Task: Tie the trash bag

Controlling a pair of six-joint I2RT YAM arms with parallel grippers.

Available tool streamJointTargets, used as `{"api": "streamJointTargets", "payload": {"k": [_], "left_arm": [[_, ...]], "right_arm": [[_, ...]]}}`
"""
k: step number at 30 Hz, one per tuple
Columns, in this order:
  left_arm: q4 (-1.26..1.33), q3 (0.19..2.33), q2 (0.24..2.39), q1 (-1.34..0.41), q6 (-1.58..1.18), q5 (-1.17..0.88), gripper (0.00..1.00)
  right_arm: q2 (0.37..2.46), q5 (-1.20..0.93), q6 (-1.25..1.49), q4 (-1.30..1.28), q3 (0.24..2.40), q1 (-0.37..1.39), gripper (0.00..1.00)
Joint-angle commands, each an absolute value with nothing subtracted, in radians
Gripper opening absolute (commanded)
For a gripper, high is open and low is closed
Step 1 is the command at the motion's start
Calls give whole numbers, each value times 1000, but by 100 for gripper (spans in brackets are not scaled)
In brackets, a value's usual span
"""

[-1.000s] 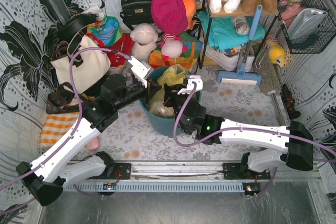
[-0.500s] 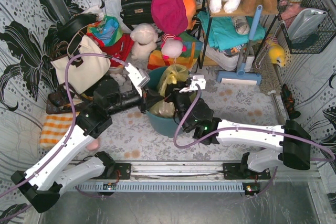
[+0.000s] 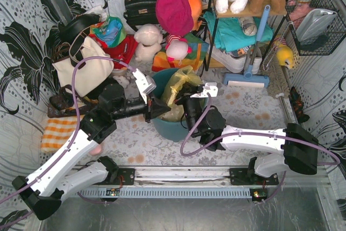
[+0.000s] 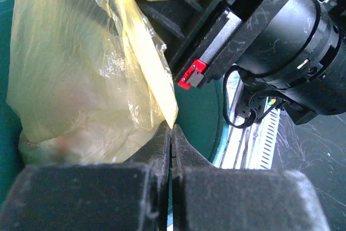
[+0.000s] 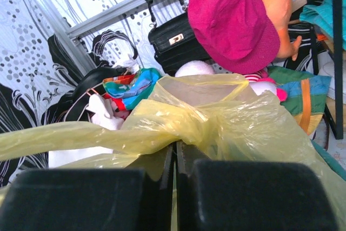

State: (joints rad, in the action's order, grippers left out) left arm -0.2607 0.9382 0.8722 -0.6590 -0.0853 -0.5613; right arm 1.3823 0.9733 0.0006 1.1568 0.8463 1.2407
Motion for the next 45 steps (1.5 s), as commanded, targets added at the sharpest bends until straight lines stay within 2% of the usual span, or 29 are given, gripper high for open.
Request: {"api": "streamJointTargets", "payload": {"k": [1, 4, 6, 9, 11, 20, 24, 31, 34, 38, 40, 43, 45], "left_arm": [[-230, 959, 879, -657, -74, -607, 3], [-259, 984, 889, -656, -49, -594, 11], [-276, 1003, 887, -657, -29, -545, 23], [-274, 1026, 871, -656, -8, -411, 27], [-268, 1044, 858, -656, 13, -324, 39], [-128, 1079, 835, -655, 35, -33, 58], [-123, 1118, 921, -655, 65, -90, 62], [-91, 1115, 1030, -649, 122, -330, 67], [-70, 1119, 1071, -647, 119, -354, 69], [-22, 1117, 1100, -645, 111, -365, 69], [1, 1117, 1113, -646, 109, -398, 63], [9, 1123, 1127, -646, 115, -429, 38], [4, 1124, 1128, -645, 117, -431, 17]], "right_arm": [[1381, 1051, -57, 1310, 829, 1233, 0], [1381, 1036, -80, 1373, 812, 1233, 0], [1377, 997, -74, 1383, 802, 1234, 0], [1366, 958, -51, 1372, 789, 1233, 0], [1360, 954, -33, 1350, 788, 1234, 0], [1344, 953, 9, 1283, 792, 1234, 0], [1343, 950, 14, 1279, 793, 1234, 0], [1334, 949, 20, 1266, 794, 1234, 0], [1330, 946, 22, 1264, 793, 1234, 0], [1331, 942, 25, 1261, 792, 1234, 0], [1333, 942, 30, 1258, 793, 1234, 0], [1337, 943, 31, 1260, 793, 1235, 0], [1343, 944, 31, 1262, 793, 1234, 0]]}}
